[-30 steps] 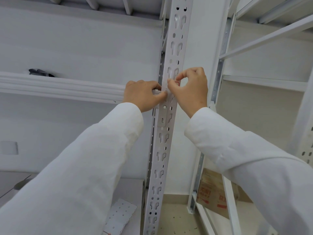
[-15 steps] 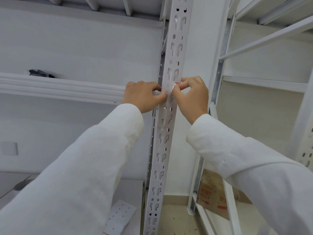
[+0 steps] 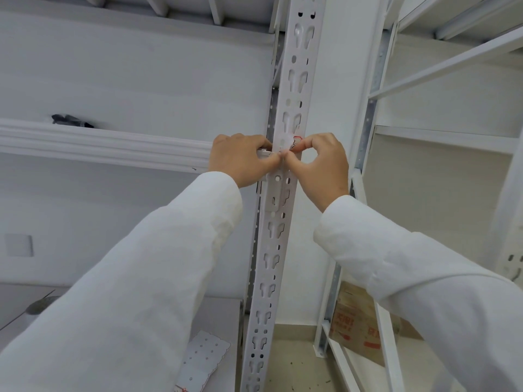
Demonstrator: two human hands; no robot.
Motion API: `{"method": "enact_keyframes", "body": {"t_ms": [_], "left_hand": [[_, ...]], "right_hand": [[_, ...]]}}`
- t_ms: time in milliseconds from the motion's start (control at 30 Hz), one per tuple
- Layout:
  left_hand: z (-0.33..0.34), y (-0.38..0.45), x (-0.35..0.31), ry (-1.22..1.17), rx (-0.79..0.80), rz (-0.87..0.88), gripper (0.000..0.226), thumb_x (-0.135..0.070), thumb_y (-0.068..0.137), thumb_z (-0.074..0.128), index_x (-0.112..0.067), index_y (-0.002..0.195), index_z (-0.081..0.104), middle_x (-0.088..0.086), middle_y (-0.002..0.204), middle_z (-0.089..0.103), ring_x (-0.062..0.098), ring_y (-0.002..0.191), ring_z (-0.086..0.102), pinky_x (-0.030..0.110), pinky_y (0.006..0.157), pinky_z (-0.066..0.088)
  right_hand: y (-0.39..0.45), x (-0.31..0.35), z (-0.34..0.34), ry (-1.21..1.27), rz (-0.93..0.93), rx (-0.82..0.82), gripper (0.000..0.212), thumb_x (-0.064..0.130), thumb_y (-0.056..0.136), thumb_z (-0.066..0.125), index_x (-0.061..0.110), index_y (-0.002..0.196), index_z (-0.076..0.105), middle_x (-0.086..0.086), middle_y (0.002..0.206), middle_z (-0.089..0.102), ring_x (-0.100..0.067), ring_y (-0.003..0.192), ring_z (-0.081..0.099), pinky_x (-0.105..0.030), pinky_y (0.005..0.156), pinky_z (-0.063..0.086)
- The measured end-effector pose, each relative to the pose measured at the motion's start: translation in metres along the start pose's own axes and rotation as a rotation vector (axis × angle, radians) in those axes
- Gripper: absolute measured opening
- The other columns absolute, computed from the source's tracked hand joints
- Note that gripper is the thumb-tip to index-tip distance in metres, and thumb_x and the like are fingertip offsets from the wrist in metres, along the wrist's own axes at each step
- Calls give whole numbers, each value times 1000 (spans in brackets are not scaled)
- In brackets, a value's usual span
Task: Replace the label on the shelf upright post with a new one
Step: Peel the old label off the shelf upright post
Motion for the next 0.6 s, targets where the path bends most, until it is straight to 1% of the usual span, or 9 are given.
{"method": "enact_keyframes", "body": {"t_ms": [67,167,267,367,500,533,600], "left_hand": [[0,0,1,-6,1,-1,36,-55,86,43,-30,104,63,-1,88,64,22,99,56,33,90,29],[0,0,1,-6,-10,5,36,-54,86,44,-30,105,63,1,97,69,21,101,56,34,92,30],[0,1,1,-11,-9,6,36,-53,86,44,-30,105,63,1,97,69,21,101,56,34,92,30],[0,0,0,-6,-9,11,36,-54,86,44,-30,104,63,1,98,70,21,102,56,34,91,30],[-1,0,0,0,-7,12,37,-54,87,43,-29,105,63,1,98,70,21,102,56,35,92,30],[-1,0,0,3,-7,14,37,-54,87,43,-29,106,63,1,99,70,21,102,56,35,92,30],[-1,-1,0,8,-3,17,37,-54,87,42,-29,106,63,1,99,69,22,102,56,35,93,30]], "right_hand": [[1,0,2,-20,6,5,7,27,80,64,22,77,60,1,102,58,-16,104,50,-22,79,33],[2,-1,1,-11,5,-8,8,21,80,62,20,73,59,2,101,59,-17,103,52,-22,80,34],[2,-2,-2,-6,-6,-28,9,20,79,63,18,72,58,3,99,62,-14,97,54,-21,79,36],[5,-4,-6,38,17,-17,9,20,77,65,18,71,58,7,97,66,-9,90,54,-17,73,38],[8,-10,-12,55,36,25,12,22,76,66,20,70,56,12,95,69,-14,89,63,-23,75,48],[9,-12,-14,62,38,33,13,22,76,66,21,69,54,12,93,69,-15,88,64,-27,77,50],[10,-15,-16,93,39,46,16,22,76,66,25,67,54,13,82,67,-12,89,65,-37,84,52]]}}
Point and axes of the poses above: each hand's wrist, its own y-axis towards the middle knuckle, its own z-axis out of the palm, x = y × z, the point moved 3 cm from there along y, towards the middle knuckle
